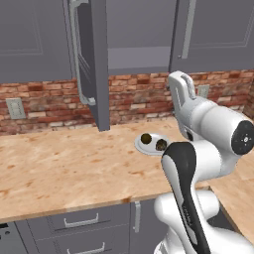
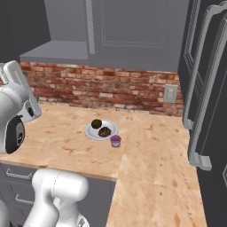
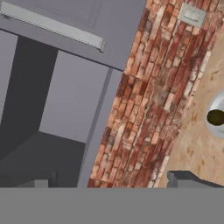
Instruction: Pick the avocado and bread from the counter and place them on the plate. Then pick the jam from the cabinet and place it next to the plate. Lastly close the cabinet door.
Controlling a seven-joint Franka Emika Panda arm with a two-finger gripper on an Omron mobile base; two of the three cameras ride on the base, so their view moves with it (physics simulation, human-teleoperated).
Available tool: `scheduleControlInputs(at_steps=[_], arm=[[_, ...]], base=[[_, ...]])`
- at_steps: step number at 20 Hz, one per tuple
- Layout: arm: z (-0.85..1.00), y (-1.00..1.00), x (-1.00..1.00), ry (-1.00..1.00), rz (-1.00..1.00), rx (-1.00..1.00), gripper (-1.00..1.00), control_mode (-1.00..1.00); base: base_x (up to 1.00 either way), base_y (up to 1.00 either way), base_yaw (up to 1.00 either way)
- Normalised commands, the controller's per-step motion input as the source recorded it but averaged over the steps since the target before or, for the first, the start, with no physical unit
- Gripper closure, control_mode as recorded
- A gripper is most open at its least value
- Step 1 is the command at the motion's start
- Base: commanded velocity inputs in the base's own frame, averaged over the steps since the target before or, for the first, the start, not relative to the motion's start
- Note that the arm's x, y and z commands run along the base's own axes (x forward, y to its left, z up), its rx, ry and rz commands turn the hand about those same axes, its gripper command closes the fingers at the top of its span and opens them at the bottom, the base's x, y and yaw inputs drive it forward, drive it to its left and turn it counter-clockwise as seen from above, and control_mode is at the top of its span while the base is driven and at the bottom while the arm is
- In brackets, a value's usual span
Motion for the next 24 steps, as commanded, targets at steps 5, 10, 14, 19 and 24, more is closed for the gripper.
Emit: scheduleControlInputs(at_steps=[5, 10, 14, 19, 24], arm=[[0.00, 0.27, -0.25, 0.00, -0.07, -0.01, -1.00, -1.00], [0.00, 0.21, -0.28, 0.00, -0.03, -0.05, -1.00, -1.00], [0.00, 0.11, -0.47, 0.00, -0.04, -0.06, -1.00, -1.00], [0.00, 0.07, -0.55, 0.00, -0.02, -0.05, -1.00, -1.00], [0.00, 0.14, -0.54, 0.00, -0.05, -0.07, -1.00, -1.00]], base=[[0.00, 0.00, 0.00], [0.00, 0.00, 0.00], [0.00, 0.00, 0.00], [0.00, 0.00, 0.00], [0.00, 0.00, 0.00]])
